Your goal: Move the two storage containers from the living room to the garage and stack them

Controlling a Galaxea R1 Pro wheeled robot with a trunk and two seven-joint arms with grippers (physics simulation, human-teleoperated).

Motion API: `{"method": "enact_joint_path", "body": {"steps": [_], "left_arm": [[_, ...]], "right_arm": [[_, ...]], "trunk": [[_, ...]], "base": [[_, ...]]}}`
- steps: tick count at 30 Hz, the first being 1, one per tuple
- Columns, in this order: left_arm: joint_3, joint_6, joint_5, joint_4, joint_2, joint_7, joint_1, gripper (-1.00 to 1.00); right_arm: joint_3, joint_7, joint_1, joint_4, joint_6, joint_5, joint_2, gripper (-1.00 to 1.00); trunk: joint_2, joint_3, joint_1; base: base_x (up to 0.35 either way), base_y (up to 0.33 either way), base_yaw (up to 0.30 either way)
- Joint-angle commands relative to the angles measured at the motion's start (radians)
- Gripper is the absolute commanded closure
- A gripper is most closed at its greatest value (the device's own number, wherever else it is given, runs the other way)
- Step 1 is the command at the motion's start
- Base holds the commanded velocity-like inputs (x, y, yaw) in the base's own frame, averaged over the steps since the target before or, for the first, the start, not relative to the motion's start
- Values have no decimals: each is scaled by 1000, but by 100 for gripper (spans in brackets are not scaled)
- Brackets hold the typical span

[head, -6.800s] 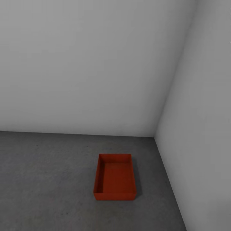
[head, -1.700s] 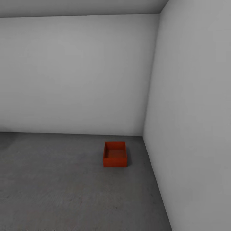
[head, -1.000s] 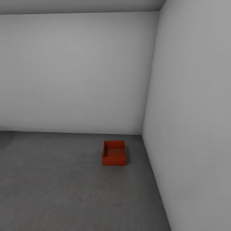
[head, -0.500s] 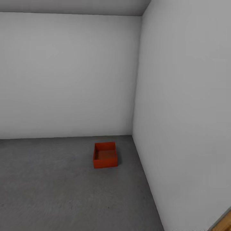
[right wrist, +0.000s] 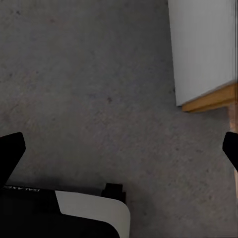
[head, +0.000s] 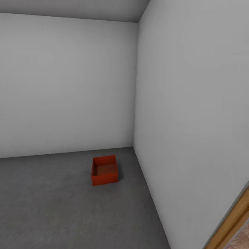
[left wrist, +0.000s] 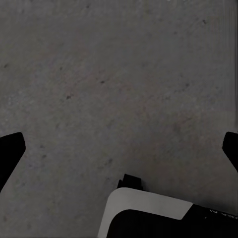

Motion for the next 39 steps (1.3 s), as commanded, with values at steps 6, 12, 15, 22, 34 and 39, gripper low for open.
{"method": "enact_joint_path", "body": {"steps": [6, 12, 15, 22, 34, 39], "left_arm": [[0, -3, 4, 1, 0, 1, -1, -100], [0, -3, 4, 1, 0, 1, -1, -100], [0, -3, 3, 1, 0, 1, -1, -100], [0, -3, 3, 1, 0, 1, -1, -100], [0, -3, 4, 1, -1, 0, -1, -100], [0, -3, 4, 1, -1, 1, -1, -100]], "right_arm": [[0, 2, -2, 4, -6, 2, 0, -100], [0, 2, -2, 4, -6, 2, 0, -100], [0, 2, -2, 4, -6, 2, 0, -100], [0, 2, -2, 4, -6, 2, 0, -100], [0, 2, -2, 4, -6, 2, 1, -100], [0, 2, -2, 4, -6, 2, 0, -100]], "trunk": [[-1, 6, 0], [-1, 14, 0], [-1, 18, 0], [-1, 27, 0], [-1, 32, 0], [-1, 27, 0]], "base": [[0, 0, -184], [0, 0, -182], [0, 0, -182], [0, 0, -177], [0, 0, -50], [0, 0, 0]]}}
